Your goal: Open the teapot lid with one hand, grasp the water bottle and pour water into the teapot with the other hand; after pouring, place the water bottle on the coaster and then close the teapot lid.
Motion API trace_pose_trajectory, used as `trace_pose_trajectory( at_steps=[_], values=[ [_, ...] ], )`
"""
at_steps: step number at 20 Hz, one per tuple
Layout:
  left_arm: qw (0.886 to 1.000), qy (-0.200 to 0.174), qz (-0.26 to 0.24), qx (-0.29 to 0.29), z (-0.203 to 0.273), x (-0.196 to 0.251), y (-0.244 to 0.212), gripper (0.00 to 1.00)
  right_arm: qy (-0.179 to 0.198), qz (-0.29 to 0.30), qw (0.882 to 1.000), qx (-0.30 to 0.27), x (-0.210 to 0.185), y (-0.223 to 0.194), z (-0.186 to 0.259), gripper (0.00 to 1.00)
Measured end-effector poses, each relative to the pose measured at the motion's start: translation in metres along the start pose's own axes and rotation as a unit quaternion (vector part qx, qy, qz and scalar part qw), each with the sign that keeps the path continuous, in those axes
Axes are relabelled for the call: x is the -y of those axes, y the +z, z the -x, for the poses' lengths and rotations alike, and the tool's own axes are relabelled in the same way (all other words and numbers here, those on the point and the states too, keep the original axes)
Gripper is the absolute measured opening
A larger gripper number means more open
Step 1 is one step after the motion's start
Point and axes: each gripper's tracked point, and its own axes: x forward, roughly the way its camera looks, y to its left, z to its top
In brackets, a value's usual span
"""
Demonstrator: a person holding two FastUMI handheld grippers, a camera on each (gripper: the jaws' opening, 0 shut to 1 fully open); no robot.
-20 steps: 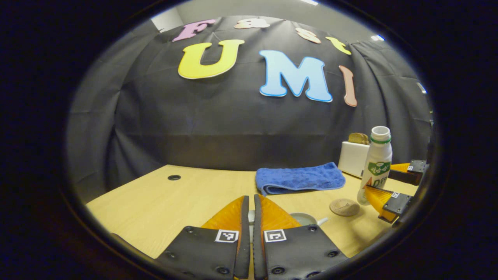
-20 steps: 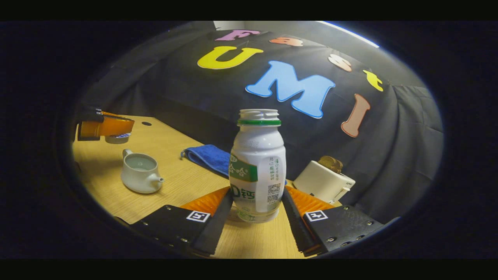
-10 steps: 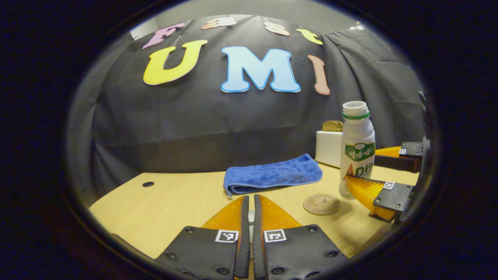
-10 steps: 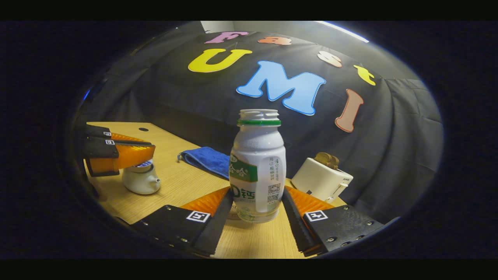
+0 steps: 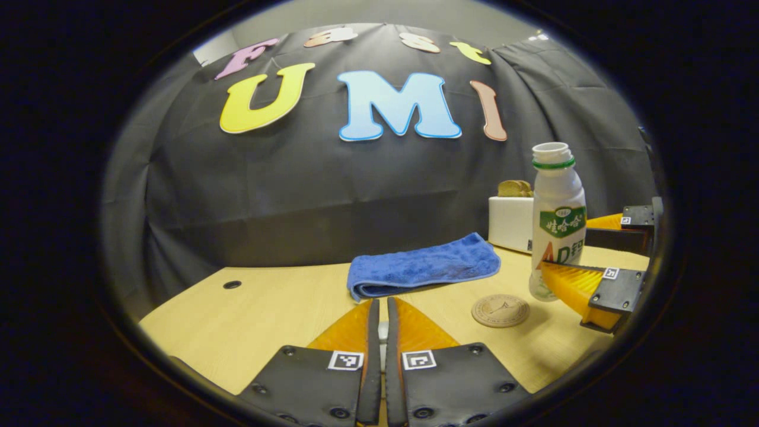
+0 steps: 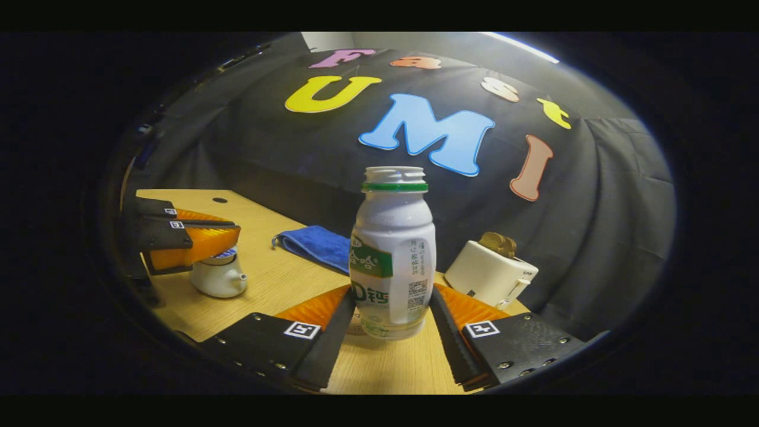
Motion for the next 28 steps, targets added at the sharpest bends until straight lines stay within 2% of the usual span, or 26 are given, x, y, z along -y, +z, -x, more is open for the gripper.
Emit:
trace_pose_trajectory(
  at_steps=[5, 7, 8, 10, 18, 28],
  values=[
    [1.0, 0.003, -0.003, 0.0, -0.004, 0.0, -0.001, 0.14, 0.004, -0.004, 1.0, -0.003, 0.0, -0.001, 0.001, 0.74],
    [1.0, 0.002, 0.004, 0.003, -0.003, -0.001, 0.001, 0.19, 0.006, -0.007, 1.0, -0.004, 0.0, -0.002, 0.001, 0.74],
    [1.0, 0.001, 0.008, 0.005, -0.003, -0.001, 0.002, 0.27, 0.007, -0.009, 1.0, -0.005, 0.0, -0.002, 0.001, 0.74],
    [1.0, 0.004, 0.01, 0.01, -0.001, -0.003, 0.006, 0.32, 0.008, -0.014, 1.0, -0.005, 0.0, -0.002, 0.0, 0.74],
    [0.999, 0.013, 0.026, 0.017, 0.006, -0.014, 0.011, 0.33, 0.036, -0.075, 0.996, -0.014, -0.011, -0.006, -0.017, 0.74],
    [0.999, 0.021, 0.034, 0.021, 0.01, -0.022, 0.013, 0.32, 0.044, -0.121, 0.991, -0.018, -0.013, -0.011, -0.049, 0.74]
  ],
)
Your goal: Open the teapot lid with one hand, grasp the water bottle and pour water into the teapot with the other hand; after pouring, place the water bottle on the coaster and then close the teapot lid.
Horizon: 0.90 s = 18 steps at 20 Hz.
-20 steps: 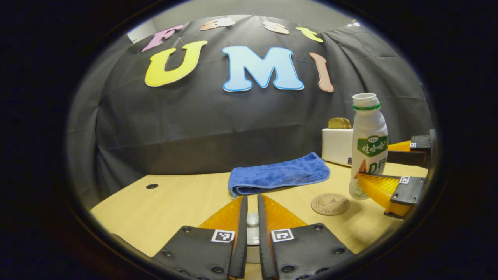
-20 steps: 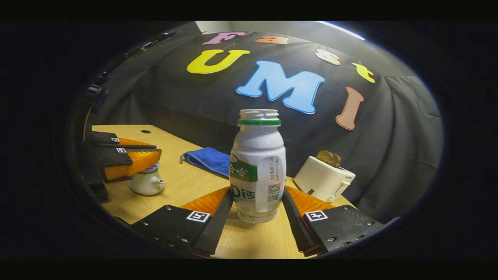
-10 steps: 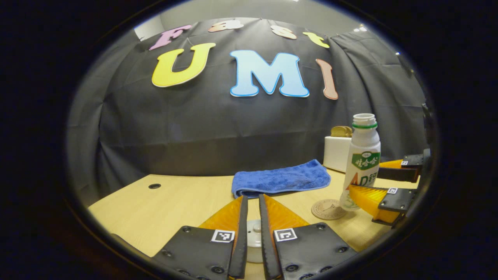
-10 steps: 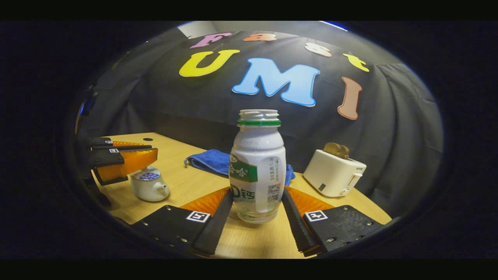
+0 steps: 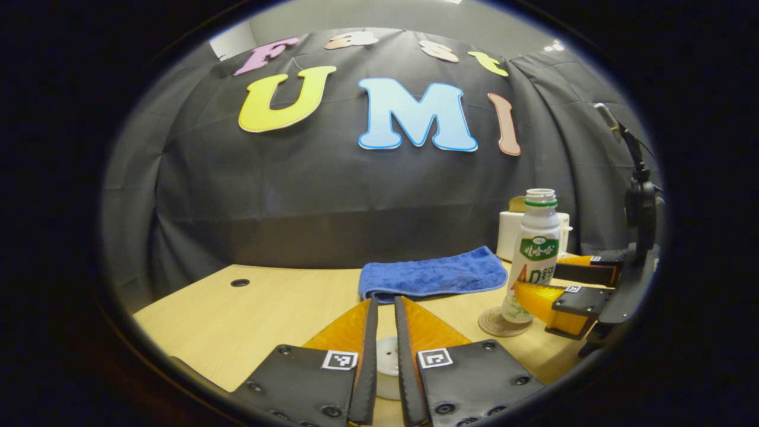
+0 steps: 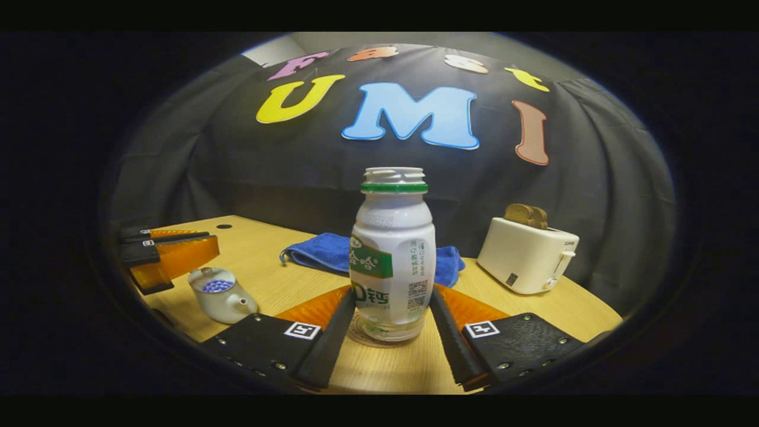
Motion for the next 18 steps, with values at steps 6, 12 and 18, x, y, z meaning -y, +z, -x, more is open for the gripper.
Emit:
trace_pose_trajectory(
  at_steps=[6, 12, 18],
  values=[
    [1.0, 0.004, 0.004, -0.005, -0.001, -0.003, -0.003, 0.32, -0.003, -0.021, 1.0, -0.009, 0.008, -0.001, -0.017, 0.74],
    [1.0, 0.004, 0.002, -0.009, -0.001, -0.002, -0.005, 0.32, 0.007, -0.053, 0.998, -0.022, 0.008, -0.013, -0.023, 0.74],
    [1.0, 0.004, 0.005, -0.011, 0.0, -0.002, -0.006, 0.32, 0.027, -0.071, 0.997, -0.016, -0.002, -0.009, -0.023, 0.74]
  ],
)
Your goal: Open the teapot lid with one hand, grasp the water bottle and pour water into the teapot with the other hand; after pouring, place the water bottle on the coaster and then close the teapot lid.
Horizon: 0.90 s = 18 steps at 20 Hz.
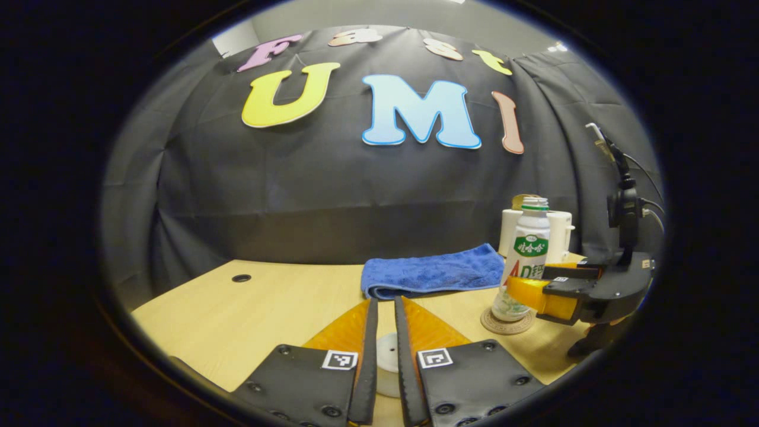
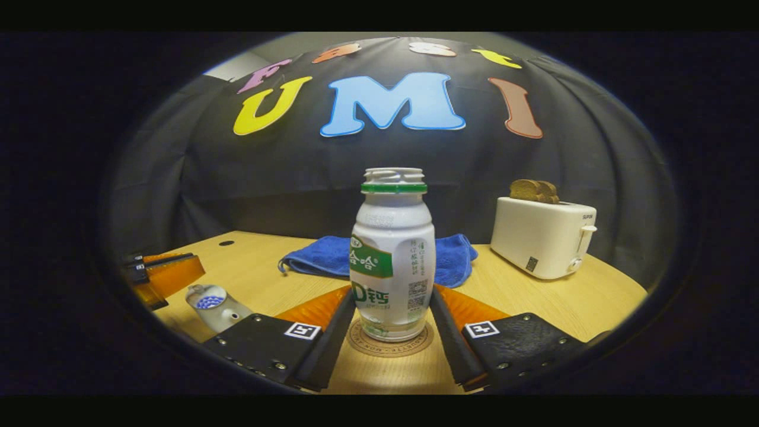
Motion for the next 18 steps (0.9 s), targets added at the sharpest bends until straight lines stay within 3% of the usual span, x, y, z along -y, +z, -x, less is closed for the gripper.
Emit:
trace_pose_trajectory(
  at_steps=[7, 10, 11, 12, 13, 18],
  values=[
    [1.0, -0.002, 0.002, -0.003, 0.0, 0.001, -0.001, 0.32, -0.002, 0.018, 1.0, -0.011, 0.001, -0.008, 0.0, 0.77],
    [1.0, -0.003, 0.002, -0.005, -0.001, 0.001, -0.004, 0.33, -0.005, 0.015, 1.0, -0.007, 0.004, -0.007, 0.001, 0.9],
    [1.0, -0.003, 0.003, -0.005, -0.001, 0.002, -0.003, 0.23, -0.006, 0.012, 1.0, -0.004, 0.005, -0.006, 0.002, 0.91],
    [1.0, -0.003, 0.003, -0.004, -0.001, 0.002, -0.003, 0.23, -0.009, 0.011, 1.0, -0.002, 0.007, -0.004, 0.003, 0.92],
    [1.0, -0.002, 0.004, -0.004, 0.0, 0.002, -0.002, 0.32, -0.009, 0.008, 1.0, -0.003, 0.007, -0.006, 0.005, 0.92],
    [1.0, 0.002, 0.001, 0.005, 0.005, 0.0, 0.001, 0.32, -0.006, -0.006, 1.0, 0.011, 0.005, 0.0, 0.03, 0.96]
  ],
)
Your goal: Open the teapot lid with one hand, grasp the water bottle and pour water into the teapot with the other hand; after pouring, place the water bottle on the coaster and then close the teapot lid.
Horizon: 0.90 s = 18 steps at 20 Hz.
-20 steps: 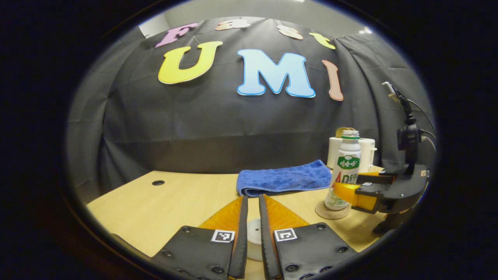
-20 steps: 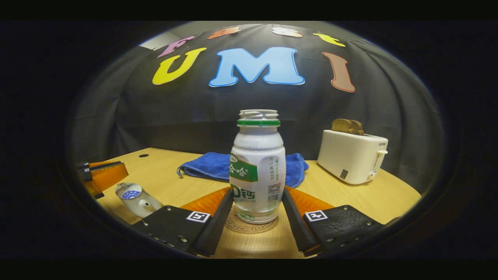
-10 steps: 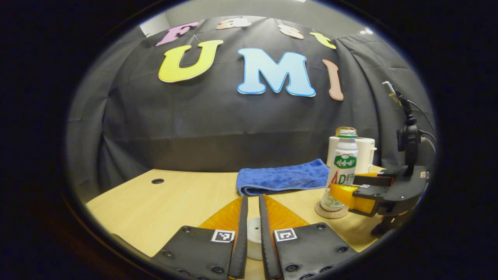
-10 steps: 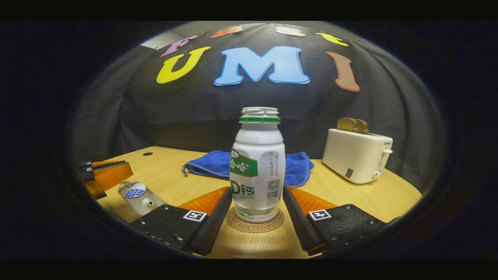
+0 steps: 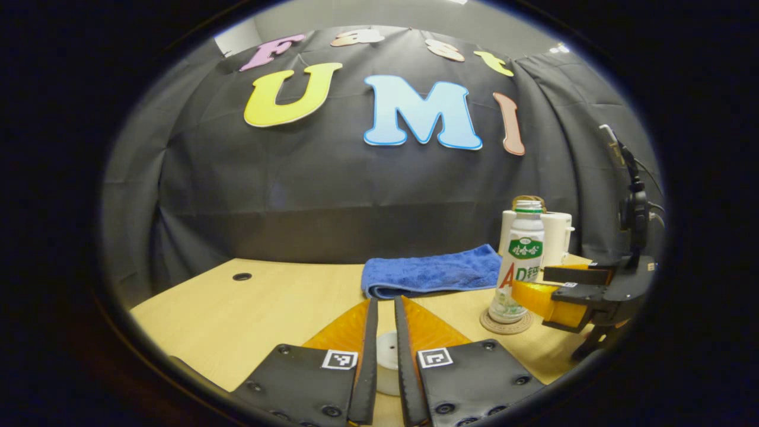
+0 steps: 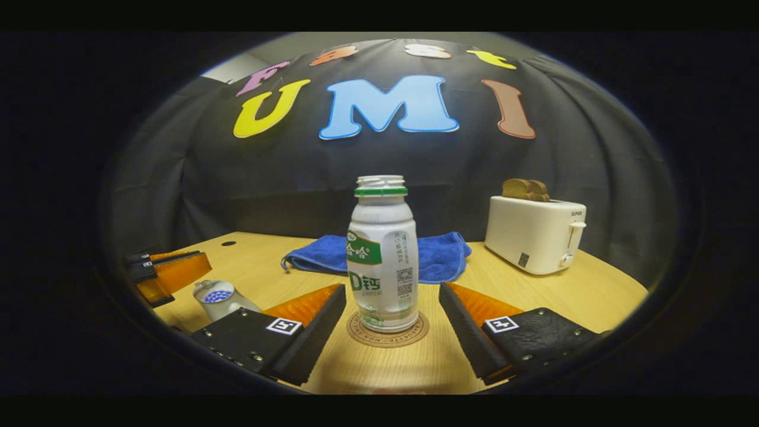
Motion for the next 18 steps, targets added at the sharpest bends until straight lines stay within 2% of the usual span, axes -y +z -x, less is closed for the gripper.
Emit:
trace_pose_trajectory(
  at_steps=[4, 9, 11, 12, 18],
  values=[
    [1.0, -0.001, 0.001, 0.011, 0.015, 0.005, 0.006, 0.33, 0.011, -0.009, 1.0, 0.019, -0.009, 0.008, 0.033, 0.96],
    [0.999, -0.006, 0.046, 0.025, 0.056, 0.027, 0.006, 0.3, 0.012, -0.005, 0.999, 0.035, -0.013, 0.006, 0.083, 0.96],
    [0.999, -0.003, 0.046, 0.025, 0.074, 0.033, 0.003, 0.3, 0.009, -0.001, 0.999, 0.036, -0.013, 0.002, 0.098, 0.96],
    [0.999, -0.002, 0.044, 0.024, 0.082, 0.036, 0.003, 0.22, 0.01, -0.004, 0.999, 0.036, -0.014, 0.0, 0.107, 0.96],
    [0.999, -0.004, 0.029, 0.022, 0.12, 0.057, -0.006, 0.19, 0.003, -0.013, 0.999, 0.04, -0.017, -0.012, 0.136, 0.96]
  ],
)
